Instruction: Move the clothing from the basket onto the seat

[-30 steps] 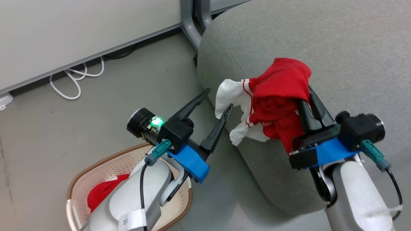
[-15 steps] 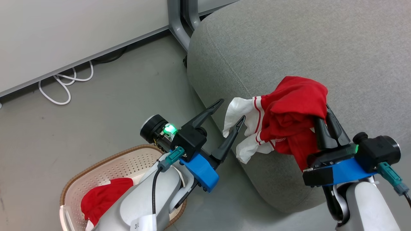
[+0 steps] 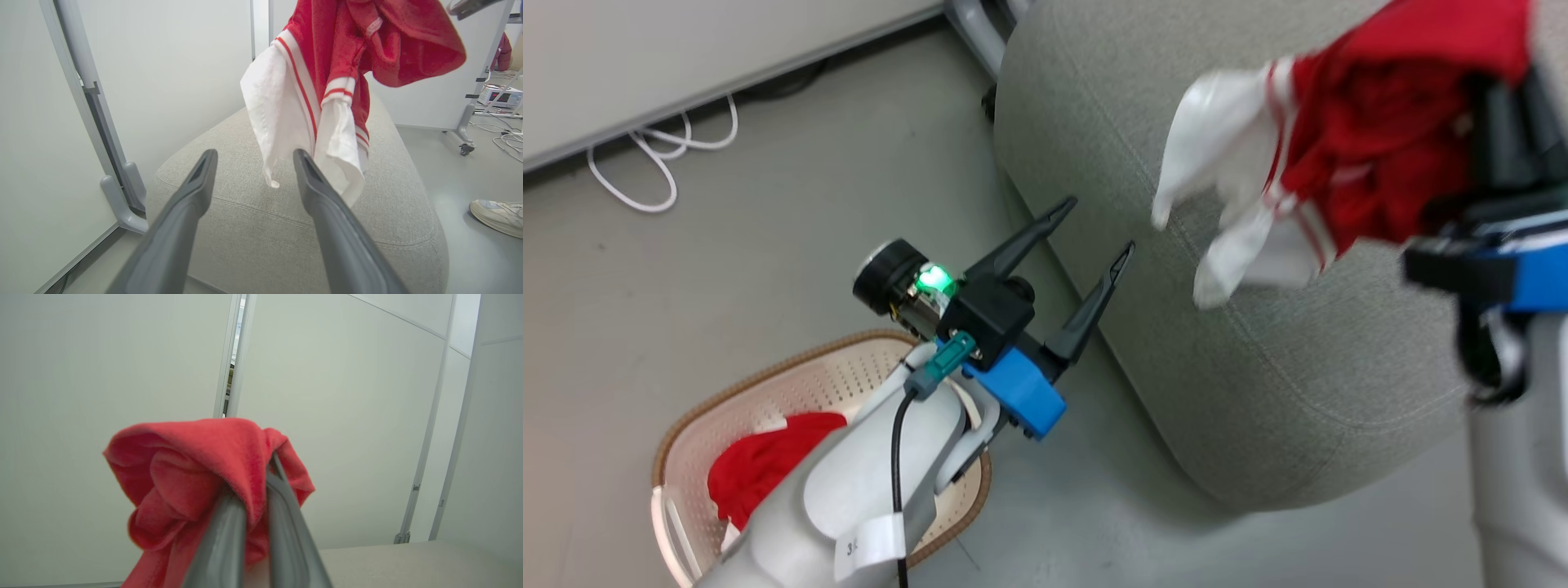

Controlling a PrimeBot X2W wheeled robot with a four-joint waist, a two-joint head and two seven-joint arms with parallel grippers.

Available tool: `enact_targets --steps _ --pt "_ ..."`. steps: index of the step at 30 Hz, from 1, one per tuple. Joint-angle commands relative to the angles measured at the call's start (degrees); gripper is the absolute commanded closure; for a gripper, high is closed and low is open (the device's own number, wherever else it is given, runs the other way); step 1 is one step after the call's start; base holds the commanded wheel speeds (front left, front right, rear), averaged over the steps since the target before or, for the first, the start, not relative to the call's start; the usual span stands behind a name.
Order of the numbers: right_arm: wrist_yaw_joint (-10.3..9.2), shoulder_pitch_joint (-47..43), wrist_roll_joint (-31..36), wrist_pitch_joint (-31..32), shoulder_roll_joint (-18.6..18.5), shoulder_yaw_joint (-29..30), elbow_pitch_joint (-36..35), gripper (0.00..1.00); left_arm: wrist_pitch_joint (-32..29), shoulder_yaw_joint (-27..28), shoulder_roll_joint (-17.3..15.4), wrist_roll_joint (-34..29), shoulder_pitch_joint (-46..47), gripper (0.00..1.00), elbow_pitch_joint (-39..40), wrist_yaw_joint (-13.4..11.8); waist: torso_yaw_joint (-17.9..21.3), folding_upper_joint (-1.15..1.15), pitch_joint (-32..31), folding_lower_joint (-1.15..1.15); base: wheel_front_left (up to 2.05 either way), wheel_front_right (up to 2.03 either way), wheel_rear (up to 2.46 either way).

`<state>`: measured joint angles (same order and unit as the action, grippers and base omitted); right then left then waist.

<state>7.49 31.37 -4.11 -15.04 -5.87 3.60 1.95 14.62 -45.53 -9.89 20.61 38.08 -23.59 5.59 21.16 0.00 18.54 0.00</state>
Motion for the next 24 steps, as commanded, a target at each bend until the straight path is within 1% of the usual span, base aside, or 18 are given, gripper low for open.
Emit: enact_targets --steps 1,4,10,13,16,18,24 --pt "0.00 2.1 -0.3 -0.2 -0.6 0.9 -0.5 1.00 -0.2 0.2 -0.4 -0.2 1.2 0.00 0.3 -0.2 -0.7 0.00 2.8 0.00 0.00 0.00 0.00" --pt "0.00 8.8 -0.6 -0.2 -2.7 5.0 -1.0 1.00 -1.4 -0.1 -0.7 -1.3 3.9 0.00 1.4 -0.2 -1.9 0.00 7.3 0.00 0.00 0.00 0.00" --pt "0.00 21.6 -1.5 -0.2 -8.3 14.6 0.6 1.00 -4.0 -0.3 -1.5 -3.3 9.5 0.00 4.3 -0.2 -4.4 0.00 17.4 0.00 0.00 0.00 0.00" --pt "0.00 26.2 -1.5 -0.1 -11.1 18.2 3.1 1.00 -5.0 -0.5 -1.9 -4.2 12.1 0.00 5.4 -0.2 -5.7 0.00 21.9 0.00 0.00 0.00 0.00" --pt "0.00 29.7 -0.8 -0.1 -14.2 19.9 8.0 1.00 -5.4 -0.8 -1.9 -5.1 14.0 0.00 6.3 -0.1 -6.7 0.00 25.4 0.00 0.00 0.00 0.00" --pt "0.00 31.9 -0.2 -0.1 -15.8 20.2 12.5 1.00 -5.6 -0.9 -2.1 -5.5 15.1 0.00 6.7 0.0 -7.0 0.00 27.1 0.00 0.00 0.00 0.00" --pt "0.00 34.9 1.6 -0.1 -18.5 20.5 26.3 1.00 -5.7 -1.3 -2.0 -6.0 16.7 0.00 7.2 -0.1 -8.1 0.00 30.2 0.00 0.00 0.00 0.00"
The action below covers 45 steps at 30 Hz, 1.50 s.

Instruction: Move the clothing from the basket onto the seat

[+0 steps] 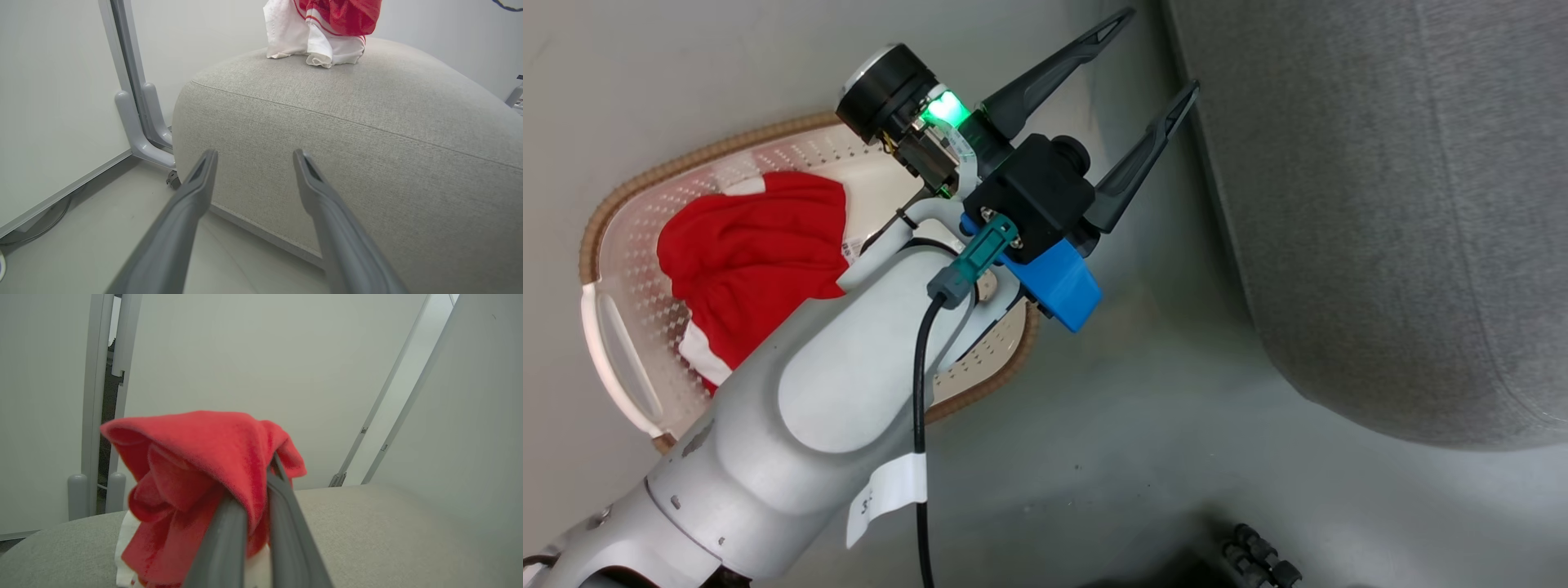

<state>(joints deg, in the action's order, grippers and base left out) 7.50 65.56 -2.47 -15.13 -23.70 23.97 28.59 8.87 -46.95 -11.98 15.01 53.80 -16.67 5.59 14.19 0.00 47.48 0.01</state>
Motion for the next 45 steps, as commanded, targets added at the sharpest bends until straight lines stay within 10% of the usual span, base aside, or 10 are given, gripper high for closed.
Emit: enact_targets --steps 1,15,16,17,33,45 --pt "-0.01 1.0 0.1 -0.1 -0.8 0.7 2.1 1.00 0.1 0.0 0.1 -0.5 1.1 0.00 0.3 -0.1 -1.3 0.00 1.5 -0.01 0.00 0.00 0.00" --pt "-0.01 -4.9 -1.4 0.0 2.6 0.9 16.5 1.00 1.6 -0.4 0.1 0.4 1.1 0.00 -1.0 -0.9 -1.7 0.00 0.9 -0.01 0.00 0.00 0.00" --pt "-0.01 -5.3 -1.7 0.0 2.8 0.8 15.9 0.72 1.8 -0.4 0.0 0.5 1.1 0.00 -1.2 -0.9 -1.6 0.00 0.6 -0.01 0.00 0.00 0.00" --pt "-0.01 -5.6 -2.2 0.0 3.0 0.6 15.1 0.00 1.9 -0.4 0.1 0.5 1.1 0.00 -1.3 -0.9 -1.5 0.00 0.2 -0.01 0.00 0.00 0.00" --pt "-0.01 -33.1 -6.4 0.0 7.9 -7.6 -9.8 0.00 6.3 3.8 1.7 5.3 -8.3 0.00 -5.6 -3.1 -2.7 0.00 -17.0 -0.01 0.00 0.00 0.00" --pt "-0.01 -49.2 -7.1 0.0 13.2 -18.0 -24.9 0.00 6.4 19.2 2.3 4.9 -24.8 0.00 2.5 -5.4 -9.4 0.00 -31.9 -0.01 0.00 0.00 0.00"
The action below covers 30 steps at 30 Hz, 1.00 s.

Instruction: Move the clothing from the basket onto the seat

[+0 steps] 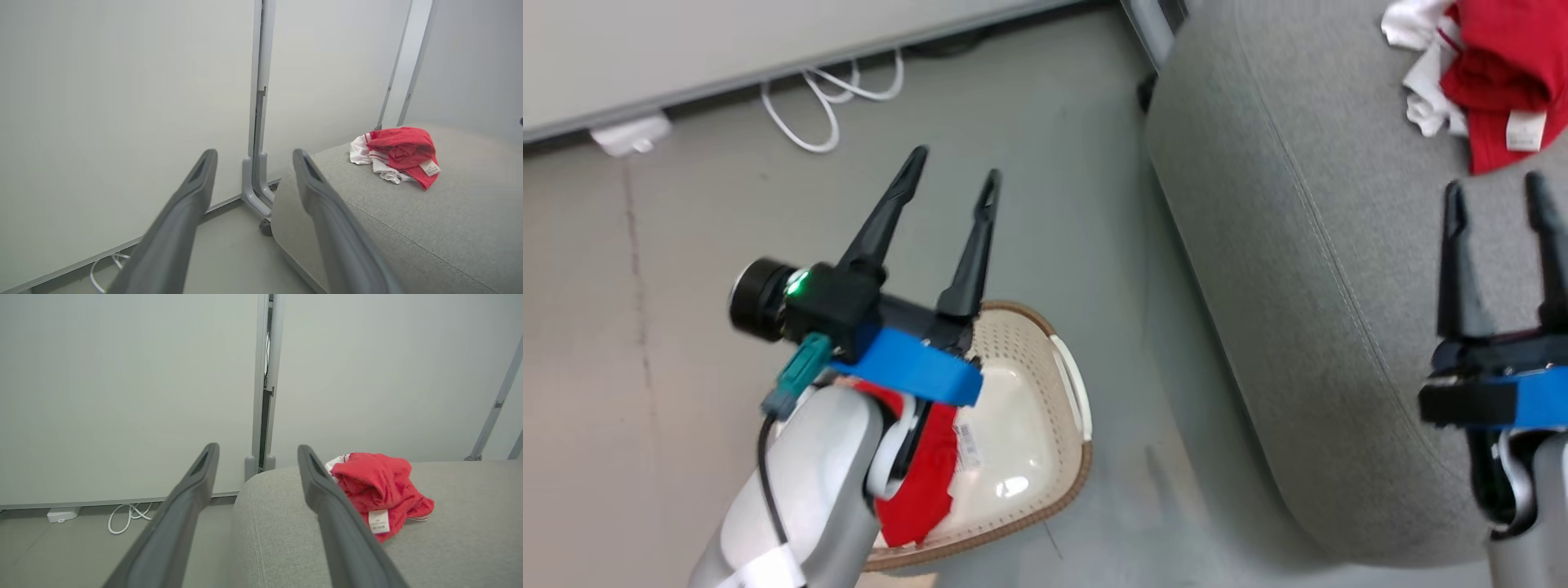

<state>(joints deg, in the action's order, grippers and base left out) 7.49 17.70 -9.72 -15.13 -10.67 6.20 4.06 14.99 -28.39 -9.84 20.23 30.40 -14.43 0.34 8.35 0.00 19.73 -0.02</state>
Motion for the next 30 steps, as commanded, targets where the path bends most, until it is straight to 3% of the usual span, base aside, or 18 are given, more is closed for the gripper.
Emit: enact_targets --steps 1,9,17,30 --pt "0.00 -2.2 0.1 0.0 0.6 -0.7 -1.3 0.00 0.3 2.3 0.2 -0.7 -2.6 0.00 0.9 -0.4 -4.1 0.00 -4.9 0.02 0.00 0.00 0.00" --pt "0.00 -6.7 0.9 0.0 2.6 -5.2 -3.1 0.00 0.3 12.1 1.6 -3.8 -11.9 0.00 4.3 0.8 -7.2 0.00 -9.8 0.02 0.00 0.00 0.00" --pt "0.00 -10.3 2.9 0.0 5.1 -5.1 -2.3 0.00 0.3 21.4 3.5 -7.7 -20.3 0.00 6.2 3.2 -10.5 0.00 -13.6 0.02 0.00 0.00 0.00" --pt "0.00 -12.5 4.5 0.0 7.1 -4.4 2.6 0.00 0.3 27.2 6.3 -10.8 -25.6 0.00 4.5 6.2 -13.5 0.00 -15.9 0.02 0.00 0.00 0.00"
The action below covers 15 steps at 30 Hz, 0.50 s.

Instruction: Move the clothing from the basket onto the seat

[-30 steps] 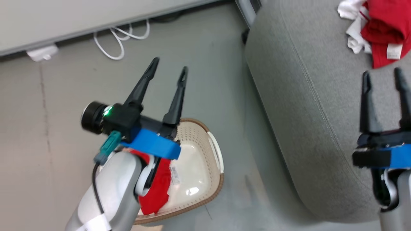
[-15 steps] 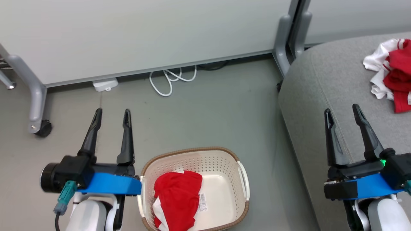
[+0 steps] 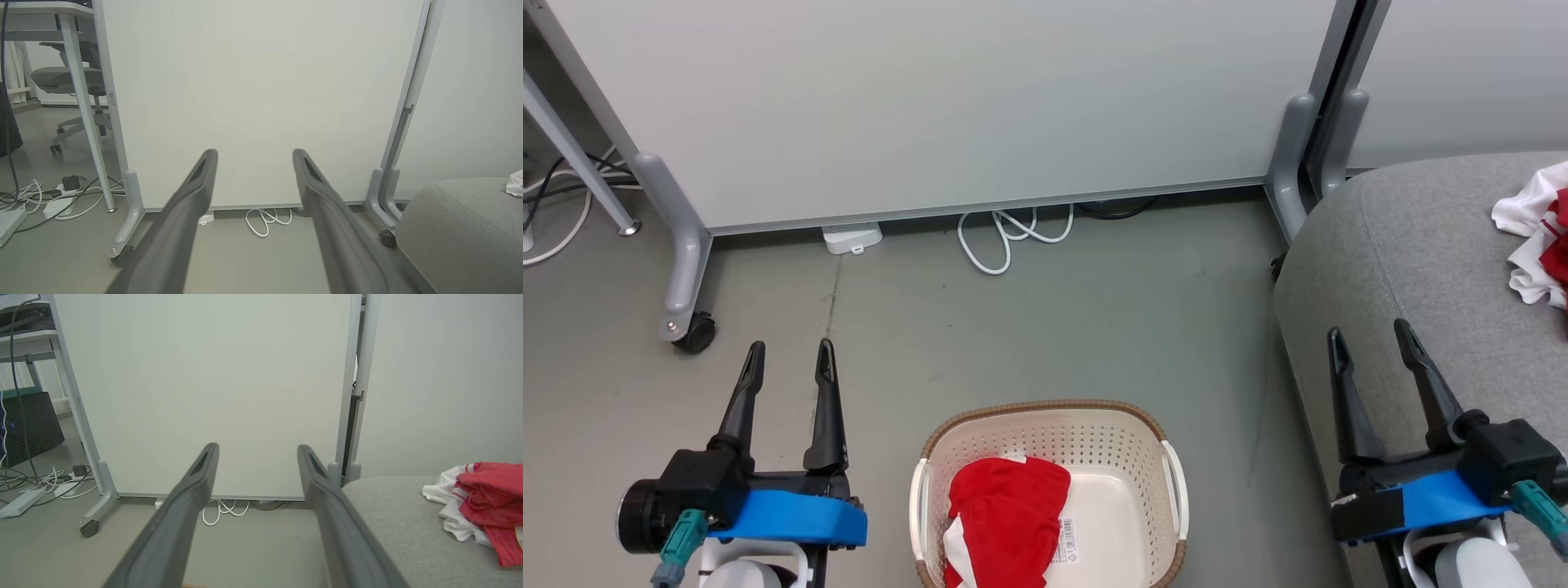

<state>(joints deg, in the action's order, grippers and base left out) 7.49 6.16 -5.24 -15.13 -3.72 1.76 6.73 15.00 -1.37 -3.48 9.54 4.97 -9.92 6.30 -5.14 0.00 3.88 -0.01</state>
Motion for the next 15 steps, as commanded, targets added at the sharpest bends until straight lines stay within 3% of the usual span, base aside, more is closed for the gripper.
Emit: enact_targets --steps 1,15 --pt "0.00 -1.1 0.2 0.0 0.2 0.0 0.4 0.00 0.3 0.3 0.1 -0.2 -0.2 0.00 -0.2 0.4 -0.1 0.00 0.0 0.01 0.00 0.00 0.00" --pt "0.00 -1.5 0.3 0.0 0.8 -0.3 2.8 0.00 0.3 1.5 0.6 -0.9 -0.4 0.00 -1.3 1.0 -0.6 0.00 -0.3 0.01 0.00 0.00 0.00"
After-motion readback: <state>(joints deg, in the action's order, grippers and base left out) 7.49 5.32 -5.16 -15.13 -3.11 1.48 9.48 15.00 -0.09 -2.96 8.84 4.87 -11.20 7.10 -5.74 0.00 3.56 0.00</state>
